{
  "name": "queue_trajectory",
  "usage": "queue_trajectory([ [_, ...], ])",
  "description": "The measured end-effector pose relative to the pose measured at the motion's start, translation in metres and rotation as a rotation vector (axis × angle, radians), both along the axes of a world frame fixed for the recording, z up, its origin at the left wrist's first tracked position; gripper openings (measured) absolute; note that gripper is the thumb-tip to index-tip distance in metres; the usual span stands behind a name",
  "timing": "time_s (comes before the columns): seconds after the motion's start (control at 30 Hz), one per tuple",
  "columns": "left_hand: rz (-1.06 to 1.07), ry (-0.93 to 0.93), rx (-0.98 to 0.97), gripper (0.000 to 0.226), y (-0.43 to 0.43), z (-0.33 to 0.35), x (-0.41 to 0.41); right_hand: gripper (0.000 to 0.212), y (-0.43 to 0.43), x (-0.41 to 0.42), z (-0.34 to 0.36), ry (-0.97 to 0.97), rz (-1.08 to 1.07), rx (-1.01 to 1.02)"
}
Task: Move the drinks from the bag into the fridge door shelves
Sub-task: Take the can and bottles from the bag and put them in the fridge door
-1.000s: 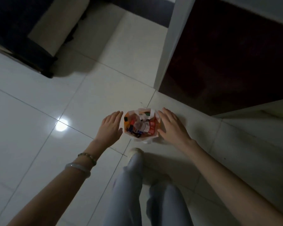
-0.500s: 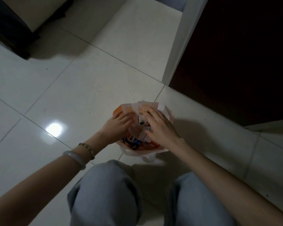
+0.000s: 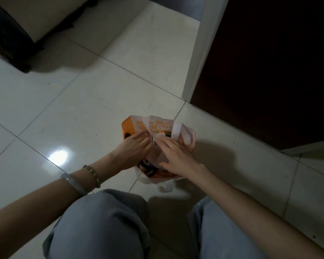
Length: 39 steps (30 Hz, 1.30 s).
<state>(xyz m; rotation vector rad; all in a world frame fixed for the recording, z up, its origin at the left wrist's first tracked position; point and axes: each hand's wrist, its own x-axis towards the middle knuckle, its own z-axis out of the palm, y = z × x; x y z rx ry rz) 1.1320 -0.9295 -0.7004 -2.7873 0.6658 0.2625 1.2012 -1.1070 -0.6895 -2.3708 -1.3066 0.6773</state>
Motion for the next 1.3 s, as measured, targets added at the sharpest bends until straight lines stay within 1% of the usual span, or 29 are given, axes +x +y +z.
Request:
queue_trajectory([
  [0.1, -0.062, -0.074, -0.135, 0.067, -0.007, 0.019, 0.007, 0.060, 0.004, -0.002, -0.010, 0.130, -0.060, -0.091],
  [0.13, -0.086, -0.059, -0.148, 0.066, -0.009, 0.026, 0.008, 0.056, 0.021, -0.012, -0.009, 0.109, -0.224, -0.122],
  [0.17, -0.114, -0.053, -0.170, 0.066, -0.010, 0.030, 0.008, 0.052, 0.036, -0.010, -0.005, -0.041, -0.512, -0.181],
  [0.2, -0.136, -0.051, -0.183, 0.064, -0.011, 0.035, 0.006, 0.049, 0.048, -0.010, -0.005, 0.184, -0.592, -0.212],
  [0.27, -0.163, -0.066, -0.206, 0.060, -0.011, 0.042, 0.001, 0.046, 0.112, -0.033, -0.012, 0.204, -0.943, 0.002],
  [0.3, -0.176, -0.090, -0.224, 0.056, -0.010, 0.044, -0.001, 0.047, 0.147, -0.047, -0.011, 0.140, -1.016, -0.029],
  [0.33, -0.190, -0.111, -0.243, 0.052, -0.008, 0.046, -0.002, 0.048, 0.151, -0.046, -0.008, 0.159, -1.023, -0.085],
  [0.4, -0.216, -0.145, -0.281, 0.049, -0.006, 0.053, -0.005, 0.051, 0.093, -0.020, 0.000, 0.179, -0.882, -0.146],
  [0.43, -0.212, -0.160, -0.294, 0.051, -0.005, 0.057, -0.004, 0.054, 0.054, -0.008, -0.003, 0.104, -0.749, -0.194],
  [0.47, -0.167, -0.160, -0.311, 0.054, -0.003, 0.060, -0.002, 0.056, 0.024, -0.009, -0.004, 0.039, -0.514, -0.140],
  [0.5, -0.070, -0.147, -0.345, 0.060, 0.001, 0.062, 0.000, 0.054, 0.018, -0.009, 0.011, 0.281, -0.330, 0.009],
  [0.53, 0.051, -0.127, -0.382, 0.066, 0.006, 0.062, 0.004, 0.048, 0.000, 0.004, 0.019, 0.379, -0.225, 0.088],
  [0.6, 0.197, -0.097, -0.392, 0.070, 0.016, 0.056, 0.014, 0.042, -0.023, 0.015, 0.024, 0.368, -0.310, 0.183],
  [0.63, 0.204, -0.074, -0.375, 0.064, 0.018, 0.050, 0.019, 0.045, -0.018, 0.014, 0.029, 0.337, -0.338, 0.171],
  [0.7, 0.197, 0.029, -0.310, 0.048, 0.015, 0.034, 0.029, 0.054, -0.020, 0.014, 0.039, 0.262, -0.362, 0.153],
  [0.77, 0.153, 0.223, -0.157, 0.041, 0.004, 0.012, 0.038, 0.053, -0.028, 0.019, 0.048, 0.217, -0.345, 0.170],
  [0.87, 0.001, 0.358, 0.070, 0.046, -0.011, -0.020, 0.045, 0.041, -0.034, 0.021, 0.062, 0.202, -0.309, 0.161],
  [0.93, -0.012, 0.401, 0.183, 0.047, -0.016, -0.038, 0.046, 0.036, -0.036, 0.019, 0.068, 0.207, -0.279, 0.178],
  [0.97, 0.029, 0.451, 0.177, 0.047, -0.017, -0.044, 0.044, 0.035, -0.038, 0.018, 0.070, 0.210, -0.274, 0.193],
  [1.0, 0.107, 0.508, 0.139, 0.050, -0.016, -0.047, 0.040, 0.035, -0.039, 0.018, 0.070, 0.210, -0.282, 0.199],
  [1.03, 0.144, 0.539, 0.035, 0.068, -0.013, -0.049, 0.038, 0.036, -0.040, 0.017, 0.070, 0.205, -0.292, 0.198],
  [1.07, 0.147, 0.483, -0.153, 0.097, -0.011, -0.053, 0.036, 0.037, -0.041, 0.017, 0.070, 0.207, -0.301, 0.197],
  [1.1, 0.345, 0.480, -0.326, 0.120, -0.011, -0.066, 0.038, 0.040, -0.042, 0.016, 0.071, 0.212, -0.305, 0.190],
  [1.13, 0.410, 0.540, -0.386, 0.126, -0.009, -0.072, 0.038, 0.045, -0.042, 0.016, 0.071, 0.218, -0.311, 0.181],
  [1.17, 0.307, 0.526, -0.297, 0.117, -0.004, -0.073, 0.039, 0.050, -0.043, 0.015, 0.073, 0.223, -0.318, 0.167],
  [1.2, 0.132, 0.530, -0.151, 0.096, -0.004, -0.063, 0.039, 0.053, -0.043, 0.015, 0.074, 0.228, -0.328, 0.158],
  [1.23, 0.069, 0.545, -0.024, 0.070, -0.008, -0.055, 0.040, 0.054, -0.044, 0.015, 0.076, 0.235, -0.342, 0.154],
  [1.27, 0.148, 0.512, 0.015, 0.055, -0.013, -0.044, 0.040, 0.054, -0.044, 0.016, 0.078, 0.240, -0.357, 0.160],
  [1.3, 0.142, 0.434, 0.060, 0.051, -0.014, -0.039, 0.043, 0.055, -0.045, 0.015, 0.080, 0.245, -0.373, 0.169],
])
